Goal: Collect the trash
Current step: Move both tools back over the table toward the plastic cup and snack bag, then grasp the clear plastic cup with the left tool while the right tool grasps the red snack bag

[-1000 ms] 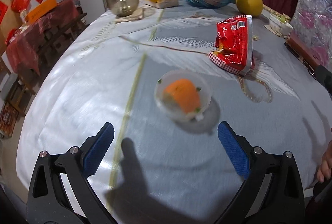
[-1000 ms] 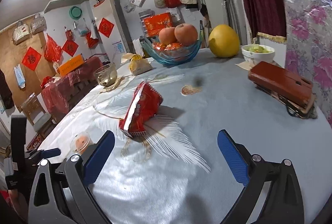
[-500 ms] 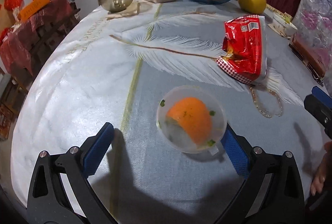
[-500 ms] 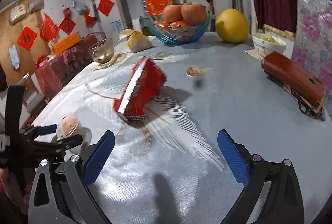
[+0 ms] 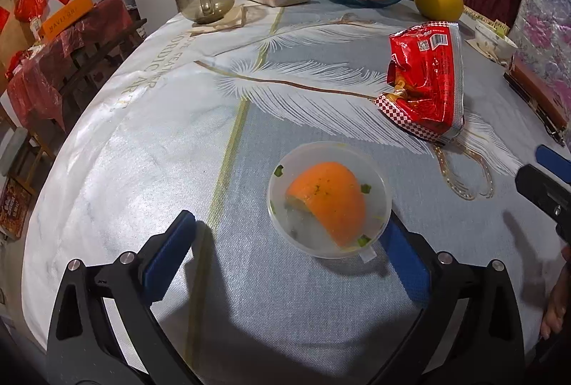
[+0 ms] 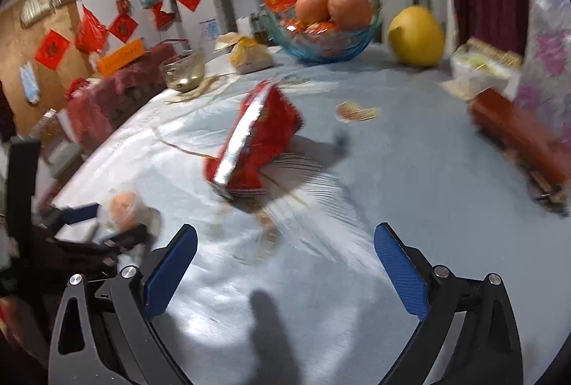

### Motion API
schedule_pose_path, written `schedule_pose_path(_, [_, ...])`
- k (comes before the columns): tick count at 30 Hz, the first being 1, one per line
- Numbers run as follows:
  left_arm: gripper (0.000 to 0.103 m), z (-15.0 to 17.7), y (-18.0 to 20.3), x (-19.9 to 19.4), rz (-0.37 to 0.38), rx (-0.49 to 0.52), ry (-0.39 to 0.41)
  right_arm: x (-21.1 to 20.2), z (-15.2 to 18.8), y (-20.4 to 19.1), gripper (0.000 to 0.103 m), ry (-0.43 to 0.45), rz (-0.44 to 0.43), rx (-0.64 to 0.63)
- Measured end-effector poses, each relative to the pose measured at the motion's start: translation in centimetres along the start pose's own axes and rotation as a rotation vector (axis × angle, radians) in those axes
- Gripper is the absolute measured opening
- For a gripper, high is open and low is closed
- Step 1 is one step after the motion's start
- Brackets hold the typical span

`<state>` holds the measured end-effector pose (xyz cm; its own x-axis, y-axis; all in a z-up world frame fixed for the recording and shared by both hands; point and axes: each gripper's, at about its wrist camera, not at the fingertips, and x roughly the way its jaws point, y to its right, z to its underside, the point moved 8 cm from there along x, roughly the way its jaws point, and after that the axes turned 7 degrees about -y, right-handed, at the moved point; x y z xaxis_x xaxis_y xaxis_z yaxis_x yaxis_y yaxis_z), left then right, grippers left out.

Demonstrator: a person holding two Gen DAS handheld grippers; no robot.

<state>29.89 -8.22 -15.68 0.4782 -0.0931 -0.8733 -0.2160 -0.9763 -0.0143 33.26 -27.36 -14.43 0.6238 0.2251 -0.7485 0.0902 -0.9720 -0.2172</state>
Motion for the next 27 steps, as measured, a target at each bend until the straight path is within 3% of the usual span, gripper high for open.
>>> schedule_pose_path(2, [0.097,0.0,0.0,0.0,-0.001,-0.001,0.0,0.6,-1.3,-0.5,0.097,0.004,-0.094,0.052])
schedule_pose_path(5, [0.097,0.0,0.0,0.0,-0.001,0.0,0.0,2.4,-3.7,-1.0,0.097,-0.005,-0.069,0.065])
schedule_pose_path(10, [0.097,0.0,-0.1,0.0,-0.001,-0.001,0.0,6.3,-6.3,-1.9,0.094,-0.082,-0.127,0.113])
schedule_pose_path(13, [0.097,0.0,-0.1,0.0,0.0,0.0,0.0,7.3,-6.2,-2.0,0.062,-0.113,-0.132,0.091])
schedule_pose_path(14, [0.097,0.0,0.0,0.0,0.0,0.0,0.0,7.3,-5.9,-2.0,0.033,-0.122,-0.14,0.079])
schedule_pose_path(15, [0.097,-0.1,0.0,0.0,0.0,0.0,0.0,7.1,-5.7,-1.9,0.028,-0.12,-0.146,0.072])
schedule_pose_path(19, [0.097,-0.1,0.0,0.0,0.0,0.0,0.0,2.9,-5.8,0.3,0.029,0.01,-0.053,0.053])
schedule_pose_path(22, [0.097,-0.1,0.1,0.0,0.0,0.0,0.0,0.8,-4.9,1.9,0.03,0.04,0.007,0.034])
schedule_pose_path(27, [0.097,0.0,0.0,0.0,0.001,-0.001,0.001,0.2,-2.7,2.7,0.035,0.029,-0.03,0.043])
